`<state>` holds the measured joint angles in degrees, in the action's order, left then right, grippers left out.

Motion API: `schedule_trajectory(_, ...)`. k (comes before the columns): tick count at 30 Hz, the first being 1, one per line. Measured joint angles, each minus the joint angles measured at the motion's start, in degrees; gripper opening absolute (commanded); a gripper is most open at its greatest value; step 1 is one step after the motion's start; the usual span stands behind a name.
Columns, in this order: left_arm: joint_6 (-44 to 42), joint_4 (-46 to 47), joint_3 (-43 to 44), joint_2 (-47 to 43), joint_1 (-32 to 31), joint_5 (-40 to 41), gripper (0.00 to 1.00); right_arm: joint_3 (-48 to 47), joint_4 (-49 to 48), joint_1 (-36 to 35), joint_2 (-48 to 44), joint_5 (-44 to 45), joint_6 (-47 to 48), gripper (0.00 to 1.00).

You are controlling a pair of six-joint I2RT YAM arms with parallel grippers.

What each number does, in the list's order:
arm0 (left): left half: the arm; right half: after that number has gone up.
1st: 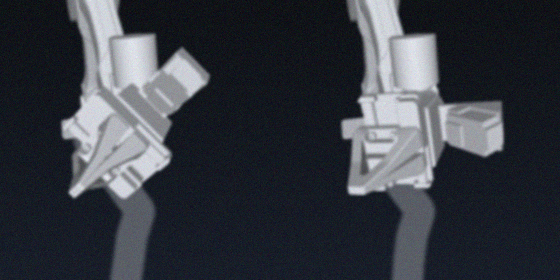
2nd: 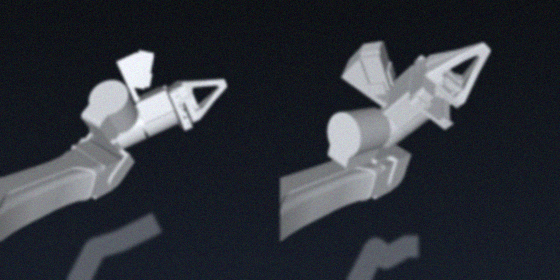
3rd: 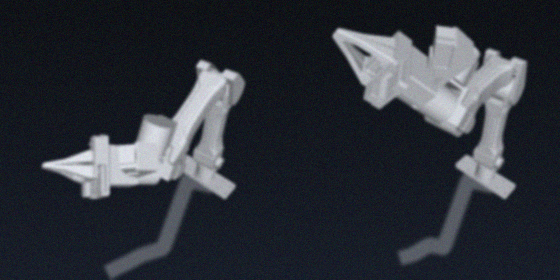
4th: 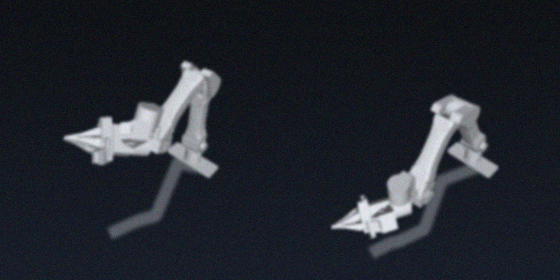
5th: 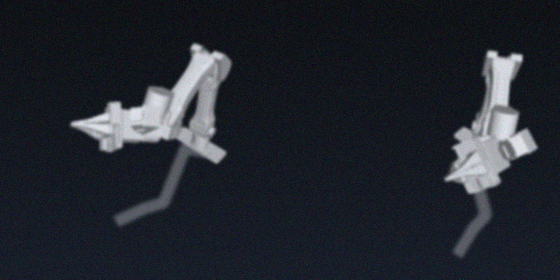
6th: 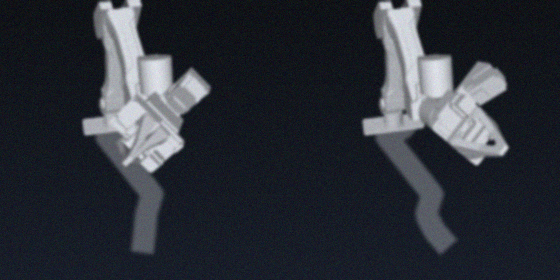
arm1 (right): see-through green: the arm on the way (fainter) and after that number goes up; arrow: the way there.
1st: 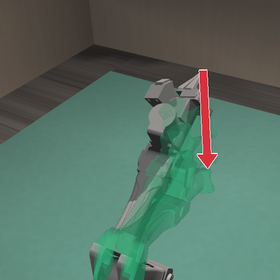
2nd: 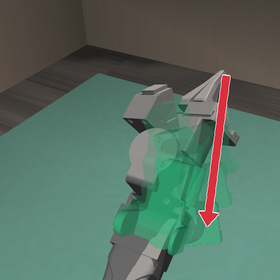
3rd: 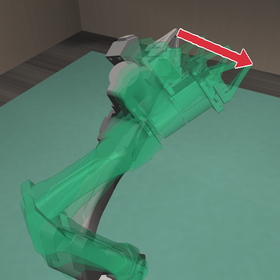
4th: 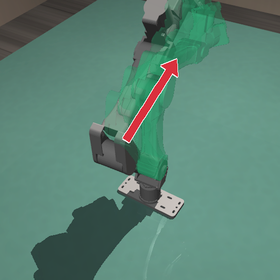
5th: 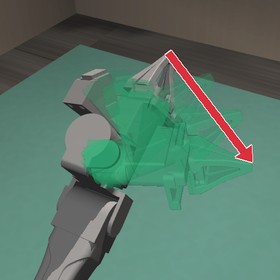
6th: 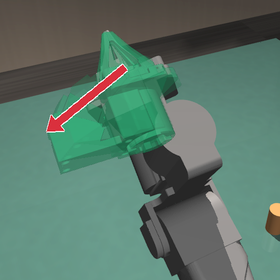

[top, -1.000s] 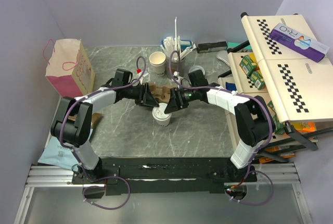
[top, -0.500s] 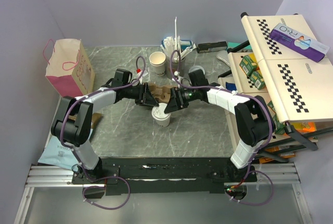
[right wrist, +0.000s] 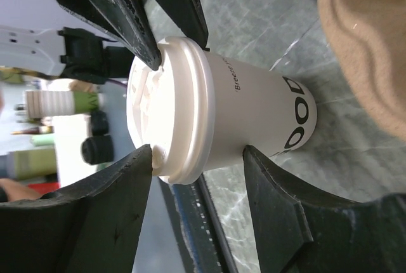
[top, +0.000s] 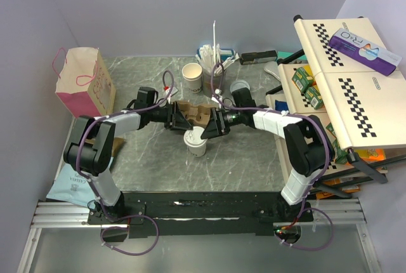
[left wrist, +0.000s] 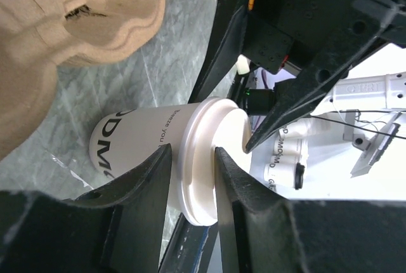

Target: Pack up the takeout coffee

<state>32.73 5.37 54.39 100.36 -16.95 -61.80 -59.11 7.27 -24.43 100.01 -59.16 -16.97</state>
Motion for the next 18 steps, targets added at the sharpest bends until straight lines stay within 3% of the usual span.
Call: schedule_trajectory(18,2.0,4.8,-3.6,-1.2,-0.4,-1.3,0.38,6.5,-10.1,1.2,1.2,-6.1,-8.0,0.60)
